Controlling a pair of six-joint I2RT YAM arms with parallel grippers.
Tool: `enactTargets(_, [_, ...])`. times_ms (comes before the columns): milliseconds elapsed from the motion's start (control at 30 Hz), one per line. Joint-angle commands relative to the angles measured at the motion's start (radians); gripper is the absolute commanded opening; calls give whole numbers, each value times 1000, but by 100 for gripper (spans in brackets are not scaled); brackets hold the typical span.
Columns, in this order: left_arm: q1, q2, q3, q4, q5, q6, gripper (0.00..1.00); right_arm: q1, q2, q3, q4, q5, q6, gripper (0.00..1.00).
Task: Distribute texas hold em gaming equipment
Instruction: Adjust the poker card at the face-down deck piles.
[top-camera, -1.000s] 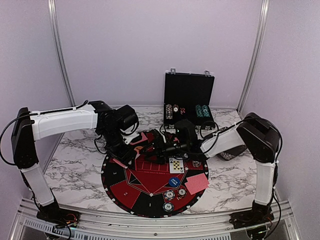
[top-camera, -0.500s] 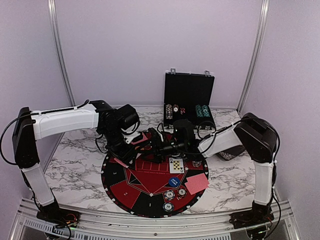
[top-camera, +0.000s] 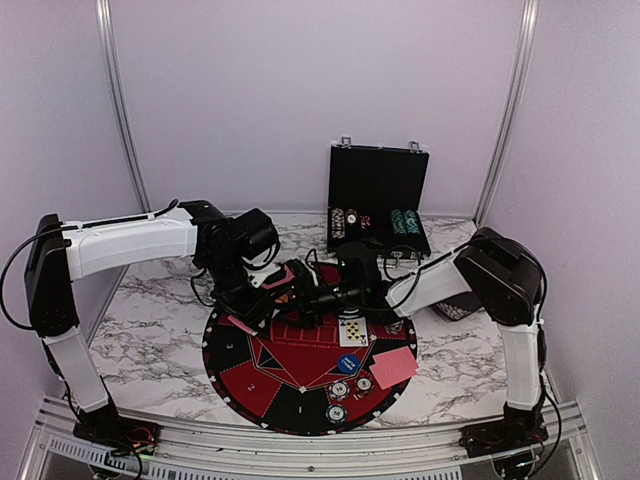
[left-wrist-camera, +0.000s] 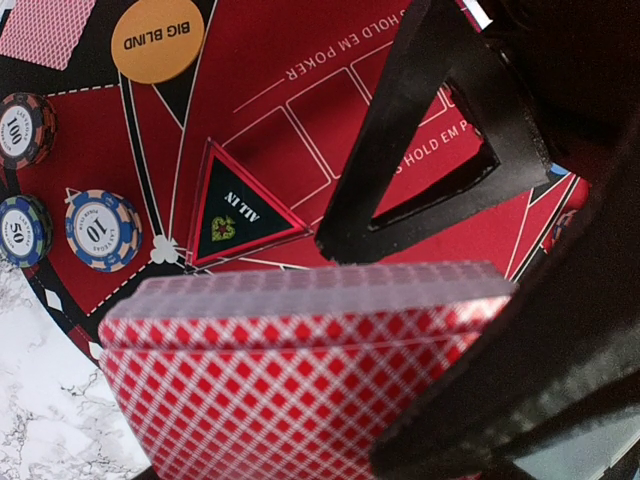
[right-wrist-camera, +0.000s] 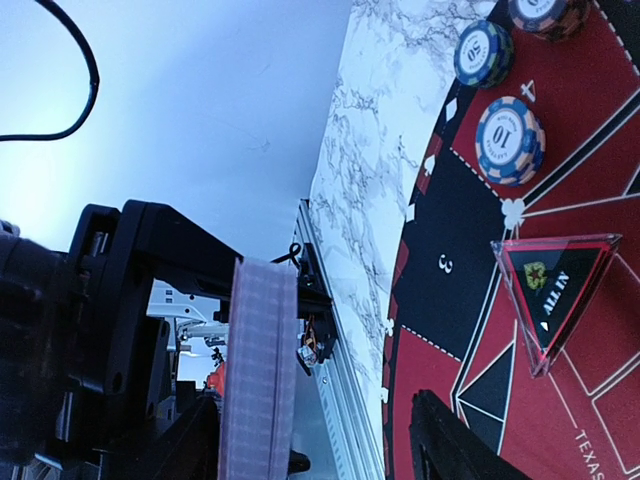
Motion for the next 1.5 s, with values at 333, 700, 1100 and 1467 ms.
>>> enactTargets(333, [-3, -10, 17, -22, 0, 9, 49, -27, -40, -28, -84, 94, -80, 52])
enactTargets(700, [-4, -10, 14, -23, -1, 10, 49, -36, -75, -35, -106, 103, -99, 47])
enactTargets(1100, [-4, -7, 16, -23, -2, 12, 49, -42, -117, -38, -121, 109, -110, 45])
enactTargets(1467, [-3, -6, 16, -23, -5, 11, 49, -48, -148, -48, -106, 115, -99, 42])
